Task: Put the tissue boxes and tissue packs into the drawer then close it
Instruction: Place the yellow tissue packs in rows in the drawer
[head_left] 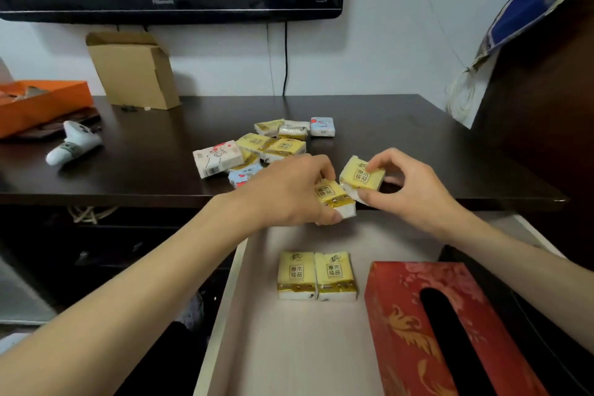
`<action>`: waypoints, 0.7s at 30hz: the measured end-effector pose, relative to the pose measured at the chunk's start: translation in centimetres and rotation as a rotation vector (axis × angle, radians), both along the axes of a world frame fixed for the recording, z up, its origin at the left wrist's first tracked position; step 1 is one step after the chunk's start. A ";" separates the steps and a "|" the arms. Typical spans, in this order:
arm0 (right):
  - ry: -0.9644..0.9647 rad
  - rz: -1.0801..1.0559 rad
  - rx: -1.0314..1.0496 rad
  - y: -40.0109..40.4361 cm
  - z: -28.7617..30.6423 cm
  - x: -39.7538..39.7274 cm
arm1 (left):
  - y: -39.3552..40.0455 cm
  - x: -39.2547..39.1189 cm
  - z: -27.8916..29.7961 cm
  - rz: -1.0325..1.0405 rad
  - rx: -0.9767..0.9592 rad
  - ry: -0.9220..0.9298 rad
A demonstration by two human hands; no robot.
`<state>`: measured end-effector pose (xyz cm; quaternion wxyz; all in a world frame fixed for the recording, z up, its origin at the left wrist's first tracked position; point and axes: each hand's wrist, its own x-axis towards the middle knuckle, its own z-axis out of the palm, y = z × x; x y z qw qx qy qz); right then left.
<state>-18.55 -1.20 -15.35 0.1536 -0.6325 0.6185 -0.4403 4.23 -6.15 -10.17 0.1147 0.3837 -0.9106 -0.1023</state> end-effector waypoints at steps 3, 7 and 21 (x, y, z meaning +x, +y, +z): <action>-0.048 0.055 -0.045 1.8 -0.4 0.9 | 2.2 2.4 -0.4 -0.035 0.073 0.062; 0.045 0.208 0.082 5.4 -0.6 3.2 | 4.6 5.0 -2.5 -0.094 0.098 -0.039; 0.874 0.447 0.365 7.5 -1.9 8.0 | 6.6 8.4 -10.3 -0.261 -0.068 -0.289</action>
